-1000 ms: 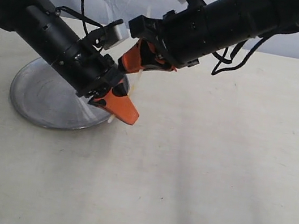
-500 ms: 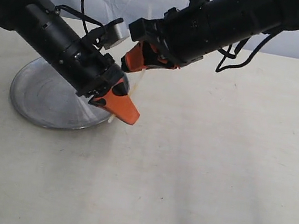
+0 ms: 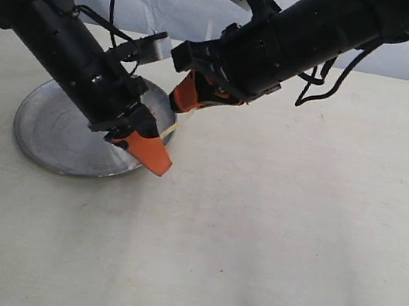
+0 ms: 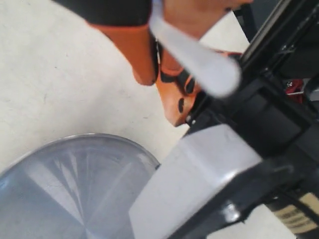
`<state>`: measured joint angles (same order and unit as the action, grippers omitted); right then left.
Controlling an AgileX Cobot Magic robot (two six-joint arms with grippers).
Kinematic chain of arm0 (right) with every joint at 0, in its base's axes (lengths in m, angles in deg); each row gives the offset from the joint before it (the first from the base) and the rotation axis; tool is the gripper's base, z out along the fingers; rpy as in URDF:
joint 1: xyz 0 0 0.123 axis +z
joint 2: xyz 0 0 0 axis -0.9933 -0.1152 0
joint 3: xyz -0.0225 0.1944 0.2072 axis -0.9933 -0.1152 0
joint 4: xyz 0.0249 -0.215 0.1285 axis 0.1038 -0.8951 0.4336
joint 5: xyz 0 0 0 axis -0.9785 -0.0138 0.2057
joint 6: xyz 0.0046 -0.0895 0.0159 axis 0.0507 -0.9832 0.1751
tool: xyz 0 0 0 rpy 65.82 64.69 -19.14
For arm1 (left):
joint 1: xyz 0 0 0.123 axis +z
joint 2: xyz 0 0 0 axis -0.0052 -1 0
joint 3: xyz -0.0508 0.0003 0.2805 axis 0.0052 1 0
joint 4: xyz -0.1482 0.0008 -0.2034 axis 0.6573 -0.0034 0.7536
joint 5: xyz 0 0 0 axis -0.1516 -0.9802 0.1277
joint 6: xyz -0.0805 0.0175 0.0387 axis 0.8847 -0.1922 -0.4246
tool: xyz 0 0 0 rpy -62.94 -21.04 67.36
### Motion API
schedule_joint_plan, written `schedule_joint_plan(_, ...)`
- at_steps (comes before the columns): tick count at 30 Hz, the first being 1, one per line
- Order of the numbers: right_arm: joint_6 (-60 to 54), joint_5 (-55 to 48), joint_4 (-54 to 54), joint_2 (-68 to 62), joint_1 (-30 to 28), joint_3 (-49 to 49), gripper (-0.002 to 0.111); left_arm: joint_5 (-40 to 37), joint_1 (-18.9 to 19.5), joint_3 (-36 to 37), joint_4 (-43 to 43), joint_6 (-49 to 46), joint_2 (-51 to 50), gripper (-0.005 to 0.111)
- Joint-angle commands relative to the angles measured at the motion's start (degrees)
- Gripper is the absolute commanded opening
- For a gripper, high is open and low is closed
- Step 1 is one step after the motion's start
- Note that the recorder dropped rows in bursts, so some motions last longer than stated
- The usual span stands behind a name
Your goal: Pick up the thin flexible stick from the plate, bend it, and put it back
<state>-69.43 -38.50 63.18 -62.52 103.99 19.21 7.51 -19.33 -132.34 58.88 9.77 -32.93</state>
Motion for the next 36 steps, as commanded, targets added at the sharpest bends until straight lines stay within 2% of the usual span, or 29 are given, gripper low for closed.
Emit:
schedule_joint_plan(1, 0.6, -1.3, 0.3, 2.4, -1.2, 0.9, -0.001, 5.7, 0.8, 1.2, -22.8, 7.5, 0.7, 0.0)
schedule_joint_plan(11, 0.7, -2.2, 0.4, 4.0, -1.2, 0.9, -0.001, 8.4, 0.8, 1.2, -34.1, 16.6, 1.8, 0.0)
schedule_joint_plan(27, 0.7, -2.1, 0.4, 4.8, -1.2, 0.9, -0.001, 9.1, 0.8, 1.2, -32.7, 16.8, 1.8, 0.0)
schedule_joint_plan(36, 0.7, 1.5, 0.4, 4.8, -1.2, 0.9, -0.001, 10.3, 0.8, 1.2, -32.7, 16.8, 1.8, 0.0)
